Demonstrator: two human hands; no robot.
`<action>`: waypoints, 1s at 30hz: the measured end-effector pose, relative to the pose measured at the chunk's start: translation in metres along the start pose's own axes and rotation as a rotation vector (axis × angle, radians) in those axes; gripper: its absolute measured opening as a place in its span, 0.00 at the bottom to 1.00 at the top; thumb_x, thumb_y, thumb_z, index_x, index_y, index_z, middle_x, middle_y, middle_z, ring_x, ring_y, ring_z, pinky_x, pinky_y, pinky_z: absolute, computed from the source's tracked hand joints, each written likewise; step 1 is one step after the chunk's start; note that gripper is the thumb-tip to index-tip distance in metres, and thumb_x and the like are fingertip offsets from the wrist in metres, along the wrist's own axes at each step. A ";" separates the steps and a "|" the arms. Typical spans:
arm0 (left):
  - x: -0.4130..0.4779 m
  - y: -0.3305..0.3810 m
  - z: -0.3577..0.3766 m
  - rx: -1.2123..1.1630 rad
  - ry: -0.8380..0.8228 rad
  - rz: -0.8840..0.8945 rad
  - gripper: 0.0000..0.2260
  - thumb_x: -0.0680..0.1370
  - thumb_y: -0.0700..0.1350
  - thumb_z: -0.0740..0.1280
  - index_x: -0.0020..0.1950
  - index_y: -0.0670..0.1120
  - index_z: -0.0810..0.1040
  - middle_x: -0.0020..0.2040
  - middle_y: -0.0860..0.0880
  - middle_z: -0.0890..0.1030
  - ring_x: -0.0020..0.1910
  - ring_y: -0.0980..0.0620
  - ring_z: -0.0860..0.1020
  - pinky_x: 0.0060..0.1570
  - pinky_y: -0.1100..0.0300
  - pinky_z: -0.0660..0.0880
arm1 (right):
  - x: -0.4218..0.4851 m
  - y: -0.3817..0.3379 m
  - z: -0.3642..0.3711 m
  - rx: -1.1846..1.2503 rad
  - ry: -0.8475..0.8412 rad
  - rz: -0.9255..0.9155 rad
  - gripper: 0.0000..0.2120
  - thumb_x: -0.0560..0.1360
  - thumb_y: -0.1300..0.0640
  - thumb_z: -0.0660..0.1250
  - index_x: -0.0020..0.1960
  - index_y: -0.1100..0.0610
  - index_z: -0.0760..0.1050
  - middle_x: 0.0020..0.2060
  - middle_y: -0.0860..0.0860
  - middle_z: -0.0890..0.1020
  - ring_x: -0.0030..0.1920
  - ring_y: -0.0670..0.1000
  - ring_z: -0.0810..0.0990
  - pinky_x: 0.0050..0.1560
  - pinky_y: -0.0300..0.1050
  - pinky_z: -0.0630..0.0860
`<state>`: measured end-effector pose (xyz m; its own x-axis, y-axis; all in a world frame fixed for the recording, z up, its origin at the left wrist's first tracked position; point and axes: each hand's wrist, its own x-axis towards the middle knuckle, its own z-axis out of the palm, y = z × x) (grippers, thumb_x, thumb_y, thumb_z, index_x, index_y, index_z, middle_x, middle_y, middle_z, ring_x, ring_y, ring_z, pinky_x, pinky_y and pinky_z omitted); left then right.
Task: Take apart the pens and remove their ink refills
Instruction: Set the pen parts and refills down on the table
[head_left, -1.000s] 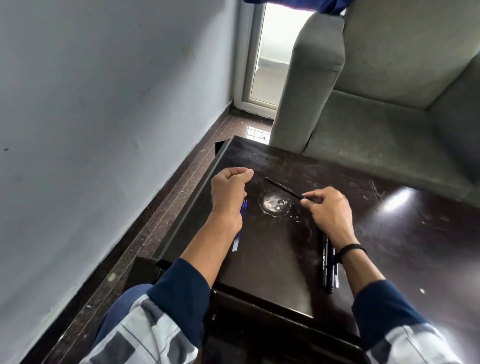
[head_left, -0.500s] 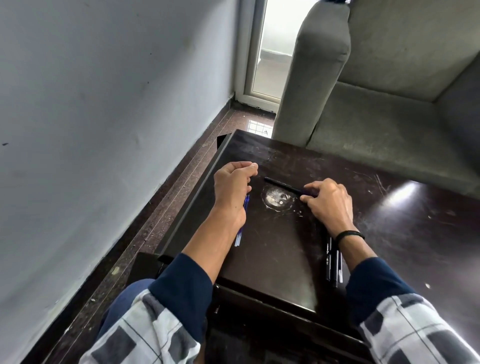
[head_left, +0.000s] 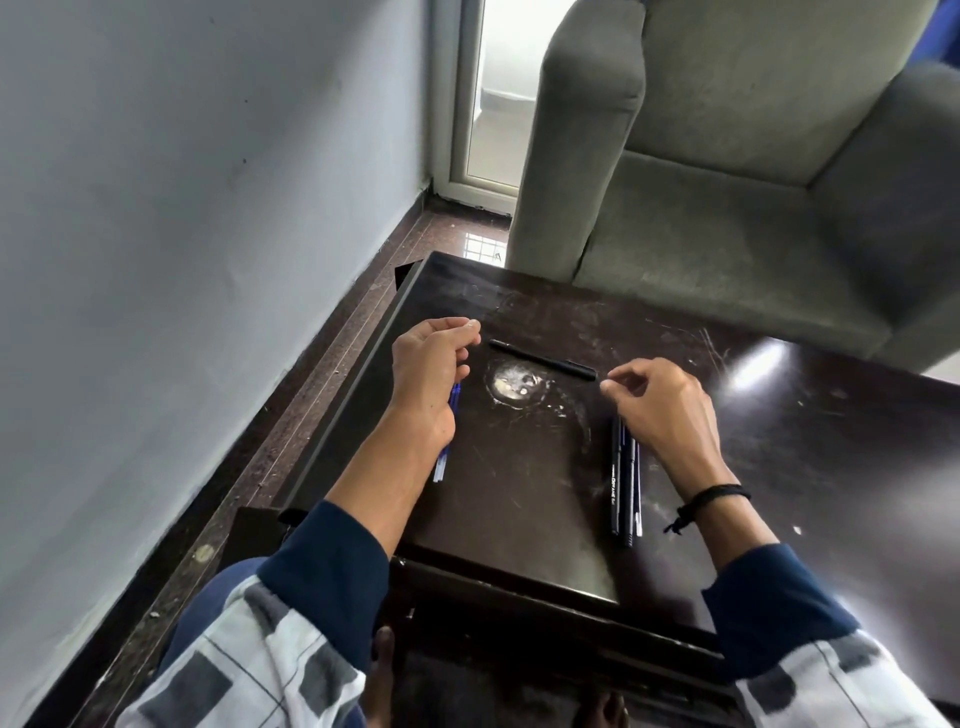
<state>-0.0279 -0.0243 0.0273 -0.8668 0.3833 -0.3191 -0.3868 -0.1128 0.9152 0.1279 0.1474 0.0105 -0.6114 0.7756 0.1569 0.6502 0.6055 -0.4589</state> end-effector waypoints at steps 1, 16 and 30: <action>-0.001 0.000 0.001 0.004 -0.003 0.001 0.07 0.78 0.41 0.70 0.55 0.43 0.83 0.45 0.49 0.83 0.43 0.56 0.78 0.44 0.63 0.77 | -0.005 0.000 -0.006 0.008 -0.035 0.027 0.05 0.77 0.49 0.72 0.50 0.47 0.84 0.44 0.44 0.83 0.48 0.49 0.81 0.47 0.44 0.72; -0.001 -0.002 0.001 0.027 -0.010 0.010 0.03 0.78 0.41 0.71 0.50 0.46 0.84 0.45 0.48 0.84 0.45 0.54 0.79 0.47 0.62 0.78 | -0.031 0.014 -0.031 -0.108 -0.261 0.188 0.06 0.72 0.49 0.76 0.38 0.47 0.82 0.40 0.47 0.85 0.45 0.54 0.83 0.46 0.48 0.80; -0.001 -0.004 0.001 0.038 -0.037 0.018 0.03 0.78 0.42 0.71 0.50 0.46 0.84 0.45 0.49 0.84 0.46 0.54 0.79 0.48 0.61 0.78 | -0.040 -0.013 -0.005 -0.129 -0.317 0.103 0.05 0.70 0.49 0.76 0.40 0.48 0.81 0.41 0.47 0.85 0.46 0.54 0.84 0.44 0.45 0.75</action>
<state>-0.0252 -0.0236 0.0243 -0.8608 0.4153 -0.2942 -0.3590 -0.0855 0.9294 0.1465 0.1091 0.0149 -0.6360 0.7522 -0.1724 0.7550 0.5603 -0.3408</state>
